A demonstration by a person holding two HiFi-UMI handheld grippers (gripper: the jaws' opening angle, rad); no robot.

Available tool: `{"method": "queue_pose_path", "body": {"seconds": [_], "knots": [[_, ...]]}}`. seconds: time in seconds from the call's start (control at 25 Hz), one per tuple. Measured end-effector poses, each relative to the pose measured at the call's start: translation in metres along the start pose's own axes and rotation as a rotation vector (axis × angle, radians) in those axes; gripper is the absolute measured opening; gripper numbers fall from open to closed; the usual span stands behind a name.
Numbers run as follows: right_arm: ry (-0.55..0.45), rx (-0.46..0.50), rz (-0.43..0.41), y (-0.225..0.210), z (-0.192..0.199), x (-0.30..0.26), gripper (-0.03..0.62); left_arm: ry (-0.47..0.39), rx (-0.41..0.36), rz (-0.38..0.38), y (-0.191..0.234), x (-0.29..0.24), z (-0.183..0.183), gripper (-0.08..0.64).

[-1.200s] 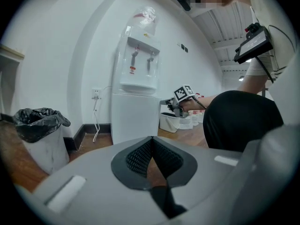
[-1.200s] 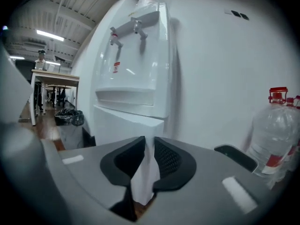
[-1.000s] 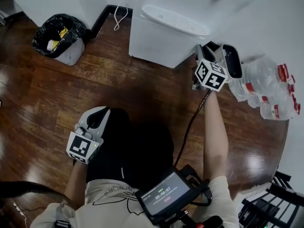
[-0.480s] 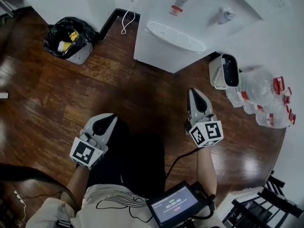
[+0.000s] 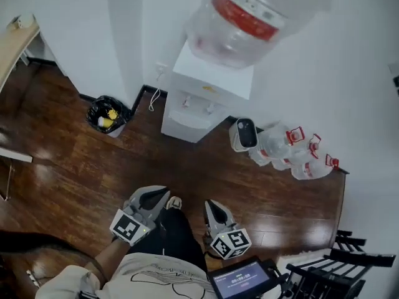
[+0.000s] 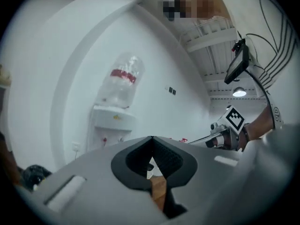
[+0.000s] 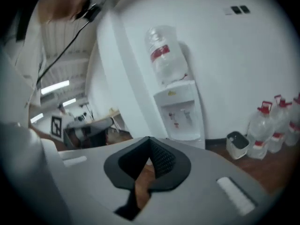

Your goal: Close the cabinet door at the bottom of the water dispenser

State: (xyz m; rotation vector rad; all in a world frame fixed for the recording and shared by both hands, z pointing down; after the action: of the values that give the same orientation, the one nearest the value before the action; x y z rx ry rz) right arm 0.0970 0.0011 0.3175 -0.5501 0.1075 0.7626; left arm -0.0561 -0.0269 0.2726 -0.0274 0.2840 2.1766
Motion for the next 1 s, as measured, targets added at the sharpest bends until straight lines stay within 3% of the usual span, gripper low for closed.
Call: {"method": "queue_pose_path", "body": {"seconds": [0.04,0.12,0.2,0.28,0.44,0.76,1.0], "knots": [[-0.033,-0.031,-0.014,0.022,-0.027,0.007,0.002,-0.003,0.002,0.001,-0.010,0.007,-0.032,0.020],[-0.077,0.033,0.003,0.064,-0.074,0.018,0.002,-0.031,0.019,-0.002,-0.028,0.020,-0.088,0.020],[-0.143,0.139,0.066,0.100,-0.107,0.030,0.002,-0.069,0.022,-0.007,-0.042,0.036,-0.127,0.018],[-0.215,0.187,0.161,0.121,-0.125,0.040,0.002,-0.089,-0.006,-0.012,-0.051,0.053,-0.147,0.011],[-0.246,0.207,0.275,0.144,-0.122,0.044,0.002,-0.108,-0.018,-0.041,-0.055,0.082,-0.151,0.005],[-0.190,0.190,0.168,0.167,-0.096,0.060,0.002,-0.087,-0.031,-0.140,-0.065,0.120,-0.138,0.005],[-0.219,0.235,0.154,0.172,-0.094,0.069,0.002,-0.093,-0.055,-0.071,-0.097,0.106,-0.141,0.005]]}}
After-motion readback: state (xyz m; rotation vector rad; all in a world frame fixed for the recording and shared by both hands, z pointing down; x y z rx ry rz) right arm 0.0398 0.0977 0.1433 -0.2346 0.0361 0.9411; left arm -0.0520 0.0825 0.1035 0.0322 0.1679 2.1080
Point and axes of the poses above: the fingertips, and each gripper's own axes: x backward along the fingers, y to its left, z out of its underside, the point moved 2 cm from there along x, backward along the fingers, and after that the axes turned 13 degrees about -z, right-handed, at the moved point
